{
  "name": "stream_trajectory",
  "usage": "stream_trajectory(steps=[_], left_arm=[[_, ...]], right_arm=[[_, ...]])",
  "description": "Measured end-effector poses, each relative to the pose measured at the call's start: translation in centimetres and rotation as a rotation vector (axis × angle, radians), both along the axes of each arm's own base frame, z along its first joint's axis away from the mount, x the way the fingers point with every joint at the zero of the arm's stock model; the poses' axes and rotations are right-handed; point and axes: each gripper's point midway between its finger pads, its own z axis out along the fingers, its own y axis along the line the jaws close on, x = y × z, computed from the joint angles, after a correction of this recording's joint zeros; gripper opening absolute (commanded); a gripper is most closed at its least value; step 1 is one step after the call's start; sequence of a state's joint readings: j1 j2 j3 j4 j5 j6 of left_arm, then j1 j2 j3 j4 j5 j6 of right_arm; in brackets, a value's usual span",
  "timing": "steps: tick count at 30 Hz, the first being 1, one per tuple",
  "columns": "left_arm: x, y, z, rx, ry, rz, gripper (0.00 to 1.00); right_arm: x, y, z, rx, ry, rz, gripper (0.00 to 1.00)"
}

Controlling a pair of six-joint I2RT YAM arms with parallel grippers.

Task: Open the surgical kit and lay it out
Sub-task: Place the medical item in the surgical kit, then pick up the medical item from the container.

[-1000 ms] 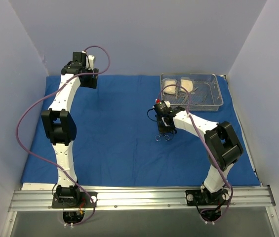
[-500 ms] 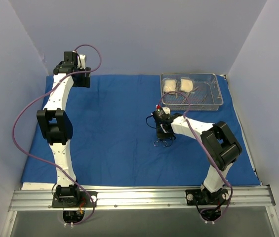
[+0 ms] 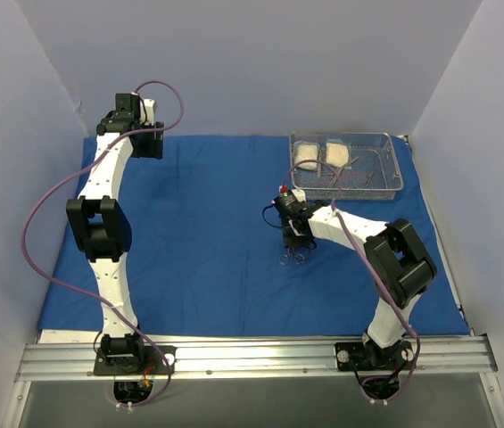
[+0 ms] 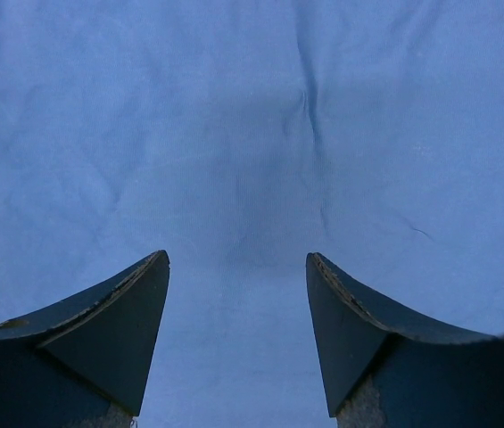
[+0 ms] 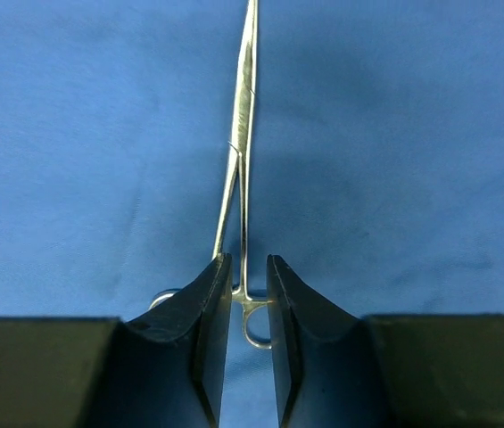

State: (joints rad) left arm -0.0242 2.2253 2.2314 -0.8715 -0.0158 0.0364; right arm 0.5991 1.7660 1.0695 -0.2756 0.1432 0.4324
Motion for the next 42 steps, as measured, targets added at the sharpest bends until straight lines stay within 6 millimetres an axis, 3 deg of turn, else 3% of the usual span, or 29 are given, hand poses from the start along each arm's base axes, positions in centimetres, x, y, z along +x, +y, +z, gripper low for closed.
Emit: stream_trajectory(steps=[6,11,14,18,21,24,30,33,35,42], left_arm=[[0.0,0.0,0.0,0.001,0.001,0.0,0.72],[0.0,0.0,0.0,0.001,0.002,0.0,0.72],[-0.1,-0.2,0.1,0.001,0.002,-0.003,0.72],[-0.1,-0.7,0.5,0.003,-0.003,-0.014,0.72],[-0.2,-1.2,0.8,0.005,-0.002,-0.026,0.72],[-0.3,-1.4,1.2,0.01,-0.001,-0.035,0.72],[-0.2,-0.9,2.7,0.063,-0.025,-0.054,0.72],[-0.1,-0.7,3.1,0.093,-0.035,-0.066,0.72],[-0.1,-0.7,3.0,0.117,-0.032,-0.075,0.72],[0.1,-1.0,1.8,0.172,-0.008,-0.1,0.72]], right_arm=[[1.8,0.9,3.1,0.003,-0.033,0.015,0.2],[5.9,1.5,8.5,0.055,-0.134,-0.003,0.18],[10.3,-2.6,11.8,0.082,-0.212,-0.119,0.16],[17.2,-11.6,14.3,0.063,-0.296,-0.329,0.15],[21.8,-17.9,13.4,0.027,-0.319,-0.452,0.2],[24.5,-22.6,10.4,-0.007,-0.286,-0.533,0.28],[25.3,-28.6,3.6,-0.033,-0.169,-0.635,0.33],[24.7,-29.9,1.3,-0.011,-0.12,-0.654,0.34],[24.6,-29.8,0.7,0.011,-0.105,-0.645,0.34],[25.7,-28.0,1.3,0.023,-0.13,-0.6,0.34]])
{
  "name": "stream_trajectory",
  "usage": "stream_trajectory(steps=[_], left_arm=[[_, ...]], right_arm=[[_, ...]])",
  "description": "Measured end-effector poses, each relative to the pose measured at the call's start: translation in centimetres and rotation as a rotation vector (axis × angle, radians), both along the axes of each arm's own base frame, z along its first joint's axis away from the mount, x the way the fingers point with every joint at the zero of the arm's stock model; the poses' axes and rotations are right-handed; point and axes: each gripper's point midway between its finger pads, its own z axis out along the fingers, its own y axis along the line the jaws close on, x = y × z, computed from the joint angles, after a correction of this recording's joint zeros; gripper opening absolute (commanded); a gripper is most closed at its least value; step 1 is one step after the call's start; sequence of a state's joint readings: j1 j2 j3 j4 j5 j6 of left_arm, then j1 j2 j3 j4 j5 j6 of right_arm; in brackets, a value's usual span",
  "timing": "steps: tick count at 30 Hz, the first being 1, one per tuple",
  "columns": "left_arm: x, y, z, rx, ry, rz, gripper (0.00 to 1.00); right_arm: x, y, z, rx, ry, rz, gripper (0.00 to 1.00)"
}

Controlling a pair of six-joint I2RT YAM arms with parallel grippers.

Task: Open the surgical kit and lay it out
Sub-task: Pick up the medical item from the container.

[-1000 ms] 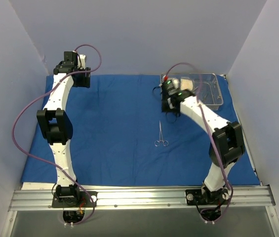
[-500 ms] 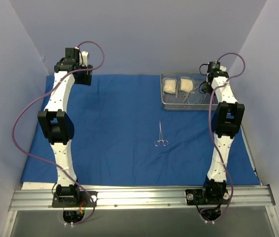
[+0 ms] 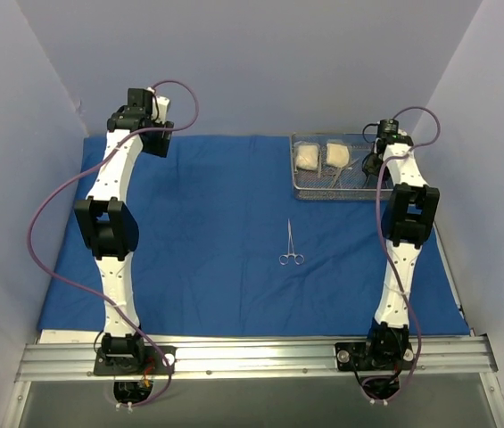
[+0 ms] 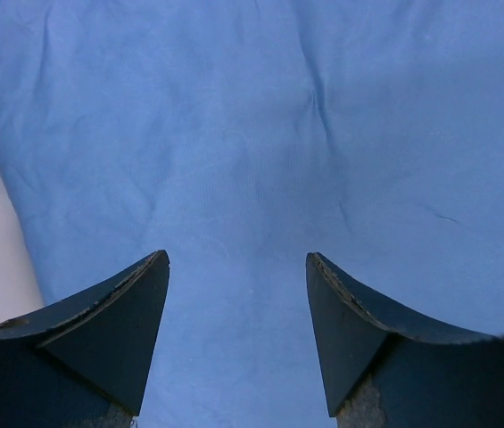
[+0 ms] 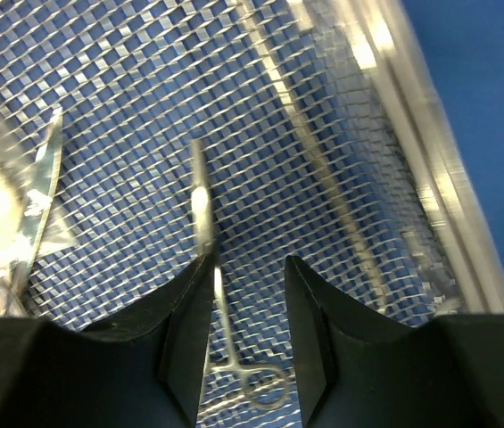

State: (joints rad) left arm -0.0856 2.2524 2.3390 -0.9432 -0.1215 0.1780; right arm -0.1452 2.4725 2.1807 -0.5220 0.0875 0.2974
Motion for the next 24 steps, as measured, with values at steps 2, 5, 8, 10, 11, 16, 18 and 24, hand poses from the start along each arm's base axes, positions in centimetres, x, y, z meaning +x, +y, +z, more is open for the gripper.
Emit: stream_trajectory(steps=[2,5,8,10,11,16,18,24], left_arm=[[0.1,0.0,-0.5,0.011,0.009,-0.005,0.72],[0.2,0.2,-1.1,0.021,0.02,-0.005,0.72],[0.2,0.3,-1.2,0.027,0.023,-0.004,0.72],[0.2,0.3,-1.2,0.03,0.022,-0.001,0.72],[0.2,0.4,-1.2,0.031,0.022,-0.001,0.72],[0.2,0.5,-1.2,0.037,0.021,0.004,0.72],[0.2,0.5,-1.2,0.038,0.021,0.005,0.72],[0.2,0.5,-1.2,0.038,0.02,0.006,0.72]], right_arm=[[0.1,0.4,0.0,-0.002,-0.002,0.007,0.34],[0.3,1.2,0.1,-0.003,-0.003,0.02,0.36],[0.3,1.6,0.0,-0.004,-0.002,0.026,0.38],[0.3,1.9,0.0,-0.003,-0.002,0.029,0.38],[0.2,1.9,-0.1,-0.004,-0.001,0.03,0.38],[-1.4,2.4,-0.8,-0.002,0.038,0.03,0.34],[-2.1,2.4,-0.9,-0.002,0.058,0.029,0.34],[-2.3,2.8,-0.9,0.015,0.059,0.06,0.23]])
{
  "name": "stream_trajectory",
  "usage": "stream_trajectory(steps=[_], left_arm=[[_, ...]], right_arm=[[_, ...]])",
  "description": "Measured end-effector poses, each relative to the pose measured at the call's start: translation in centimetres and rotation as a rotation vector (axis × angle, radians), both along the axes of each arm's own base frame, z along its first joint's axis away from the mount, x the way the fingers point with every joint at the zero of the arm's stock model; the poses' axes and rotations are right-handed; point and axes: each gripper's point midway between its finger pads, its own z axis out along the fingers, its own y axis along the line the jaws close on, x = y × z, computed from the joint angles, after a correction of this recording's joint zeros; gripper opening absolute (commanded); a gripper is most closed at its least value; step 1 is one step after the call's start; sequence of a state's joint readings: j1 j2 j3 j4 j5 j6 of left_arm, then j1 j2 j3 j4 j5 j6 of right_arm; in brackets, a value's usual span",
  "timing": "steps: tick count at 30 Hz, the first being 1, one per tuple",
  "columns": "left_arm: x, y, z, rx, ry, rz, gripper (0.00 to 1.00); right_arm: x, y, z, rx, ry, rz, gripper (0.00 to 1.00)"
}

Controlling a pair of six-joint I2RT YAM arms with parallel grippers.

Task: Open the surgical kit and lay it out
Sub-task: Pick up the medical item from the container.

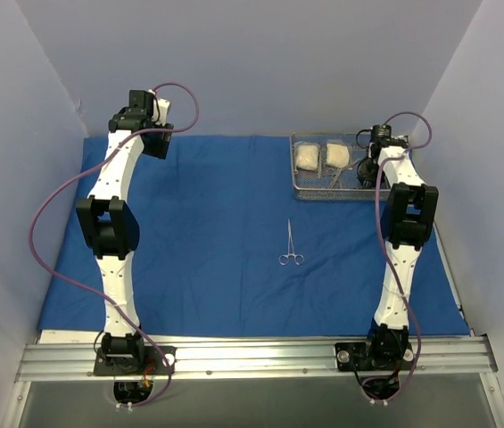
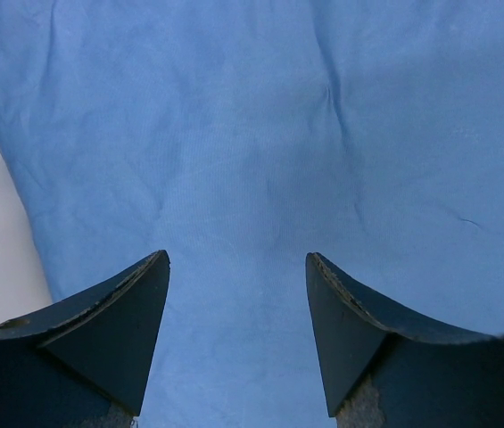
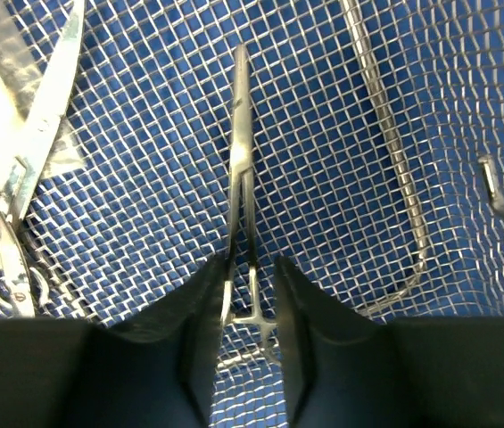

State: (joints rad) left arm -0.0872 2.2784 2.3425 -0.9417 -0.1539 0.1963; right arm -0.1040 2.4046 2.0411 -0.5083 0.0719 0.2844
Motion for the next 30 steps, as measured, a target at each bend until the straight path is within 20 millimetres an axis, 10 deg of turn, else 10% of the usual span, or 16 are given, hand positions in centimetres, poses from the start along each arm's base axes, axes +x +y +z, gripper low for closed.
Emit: stream_trajectory(steps=[4,30], left_arm=[[0.0,0.0,0.0,0.0,-0.002,0.0,0.72],[0.1,0.5,0.2,0.028,-0.005,0.008,0.71]], right_arm=[[0.3,0.4,0.0,0.013,0.006,0.04,0.0],[4.2,0.6,7.9,-0.039,-0.193,0.127,0.0]])
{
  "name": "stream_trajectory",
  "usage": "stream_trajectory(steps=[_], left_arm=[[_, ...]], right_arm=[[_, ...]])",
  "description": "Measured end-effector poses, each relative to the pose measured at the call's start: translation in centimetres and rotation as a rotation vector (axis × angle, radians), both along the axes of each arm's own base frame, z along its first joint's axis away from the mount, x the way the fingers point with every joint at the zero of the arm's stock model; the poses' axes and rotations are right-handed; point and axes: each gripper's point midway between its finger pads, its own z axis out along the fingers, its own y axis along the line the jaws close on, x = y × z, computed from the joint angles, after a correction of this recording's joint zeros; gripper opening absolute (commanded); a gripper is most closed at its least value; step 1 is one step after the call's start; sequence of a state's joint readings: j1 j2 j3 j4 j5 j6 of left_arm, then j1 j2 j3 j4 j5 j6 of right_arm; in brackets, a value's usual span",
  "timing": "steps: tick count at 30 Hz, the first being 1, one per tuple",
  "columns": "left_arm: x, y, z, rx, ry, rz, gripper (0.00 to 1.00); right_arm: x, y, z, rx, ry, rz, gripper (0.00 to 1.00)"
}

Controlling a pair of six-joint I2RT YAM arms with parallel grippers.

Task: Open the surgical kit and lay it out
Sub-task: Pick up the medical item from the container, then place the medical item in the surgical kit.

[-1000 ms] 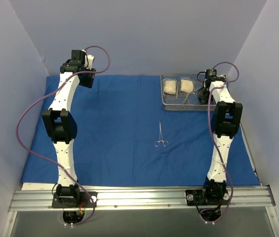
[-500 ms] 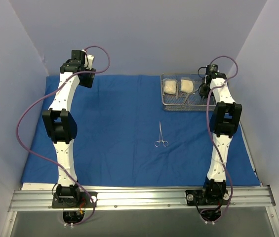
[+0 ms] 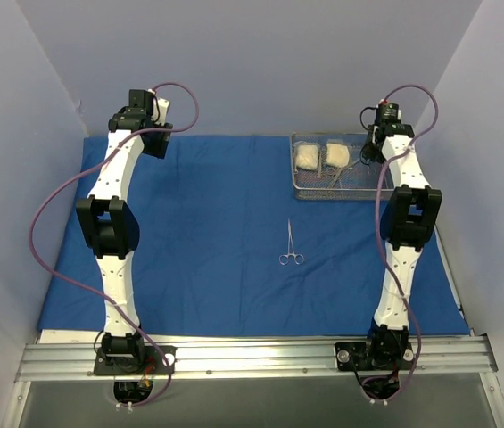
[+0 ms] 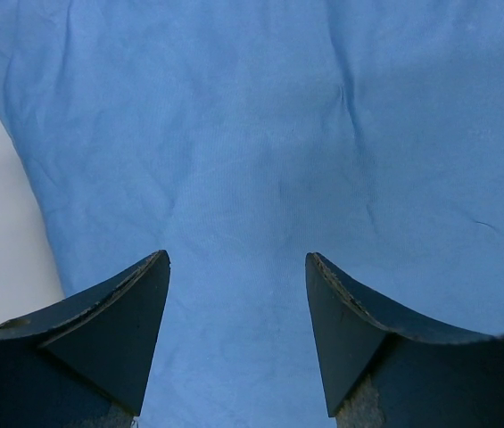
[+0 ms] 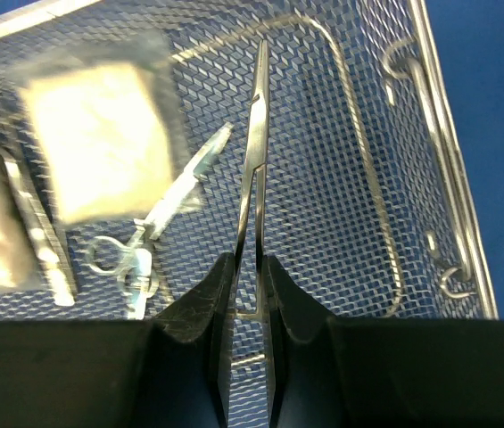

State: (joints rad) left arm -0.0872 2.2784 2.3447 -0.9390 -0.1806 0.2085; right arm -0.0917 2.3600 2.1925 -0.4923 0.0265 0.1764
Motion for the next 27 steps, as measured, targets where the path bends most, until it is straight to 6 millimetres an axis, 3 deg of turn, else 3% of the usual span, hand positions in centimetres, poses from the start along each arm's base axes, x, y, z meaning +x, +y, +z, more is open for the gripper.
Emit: stream_trajectory(steps=[4,7,8,12,14,16,18,21,27], left_arm=[[0.2,0.0,0.5,0.002,-0.014,-0.004,0.71],[0.4,0.0,1.0,0.001,-0.027,-0.004,0.71],[0.4,0.0,1.1,0.0,-0.03,-0.004,0.71],[0.5,-0.1,1.2,-0.005,-0.036,-0.005,0.72],[0.5,-0.2,1.4,-0.011,-0.041,-0.007,0.71],[0.5,-0.3,1.6,-0.018,-0.048,-0.005,0.71],[0.4,-0.4,1.9,-0.028,-0.054,-0.005,0.71],[0.0,-0.6,2.0,-0.041,-0.054,-0.007,0.71],[-0.8,-1.0,2.6,-0.064,-0.052,-0.016,0.71]], right_arm=[[0.7,2.7,2.6,0.001,-0.055,0.037,0.0],[0.0,7.2,5.8,0.017,-0.099,0.119,0.0],[-0.9,9.5,7.0,0.021,-0.113,0.163,0.0],[-7.3,17.6,8.7,0.03,-0.088,0.331,0.0],[-11.4,21.0,7.7,0.046,-0.049,0.41,0.0],[-15.8,23.1,5.7,0.065,0.023,0.46,0.0],[-19.4,23.6,3.2,0.075,0.095,0.47,0.0],[-23.2,22.5,-0.6,0.081,0.202,0.434,0.0],[-27.2,19.6,-6.0,0.041,0.332,0.351,0.0]])
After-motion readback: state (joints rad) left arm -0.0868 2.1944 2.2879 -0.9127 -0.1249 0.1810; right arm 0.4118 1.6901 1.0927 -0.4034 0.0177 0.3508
